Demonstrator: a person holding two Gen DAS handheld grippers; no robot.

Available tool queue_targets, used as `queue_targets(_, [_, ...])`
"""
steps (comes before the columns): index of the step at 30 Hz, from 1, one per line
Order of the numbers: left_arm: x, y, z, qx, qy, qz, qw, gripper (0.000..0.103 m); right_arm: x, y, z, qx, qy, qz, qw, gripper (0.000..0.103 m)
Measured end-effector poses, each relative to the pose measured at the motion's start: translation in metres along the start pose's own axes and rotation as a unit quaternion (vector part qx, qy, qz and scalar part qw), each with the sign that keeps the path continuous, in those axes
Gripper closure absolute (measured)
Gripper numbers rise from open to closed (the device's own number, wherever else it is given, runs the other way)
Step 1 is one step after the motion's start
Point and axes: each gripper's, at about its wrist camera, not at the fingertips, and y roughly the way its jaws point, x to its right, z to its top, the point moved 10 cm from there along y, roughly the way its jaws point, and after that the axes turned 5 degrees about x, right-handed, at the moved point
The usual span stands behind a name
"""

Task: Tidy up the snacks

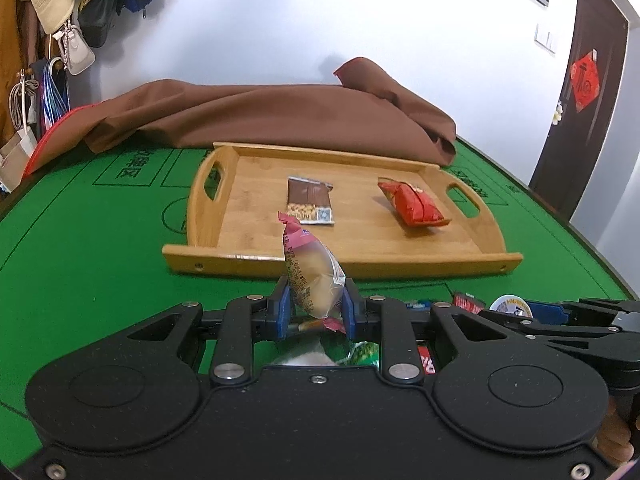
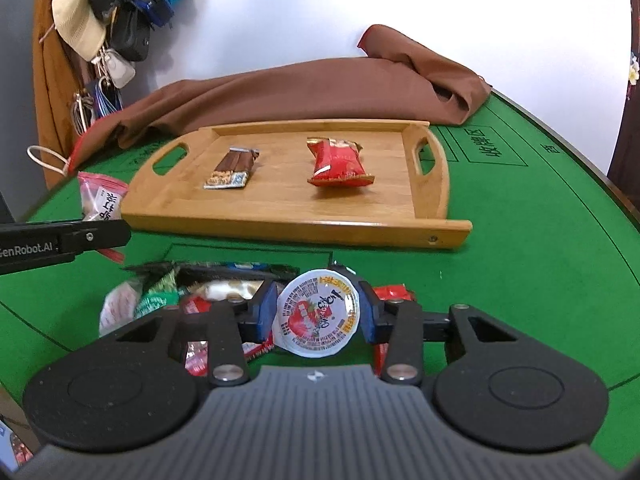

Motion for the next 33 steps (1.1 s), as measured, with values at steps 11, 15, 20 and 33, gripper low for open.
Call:
queue_targets(11, [0.003,0.017,0.022,-0.01,-0.003,-0.022,0.9997,0.079,0.007,0.002,0.049,0.017,0.015,0.009,1.0,0.058])
queue_targets(15, [0.007,0.03,0.033,-0.023,-0.002,-0.038,0.999,0.079,0.011,0.014,0.068,0.014,0.02,0.008,1.0,0.058])
queue_targets(20, [0.006,0.059,0.046,-0.05,-0.011,-0.041,0.9978,0.079,0.017,0.041,0.081,-0.016,0.034,0.012,0.999,0.057])
queue_targets(33, [-0.005,0.133,0.034,-0.114,-0.03,-0.028,0.9926,0.079,0.017,0.096,0.075,-0.059,0.023,-0.006,0.998,0.057])
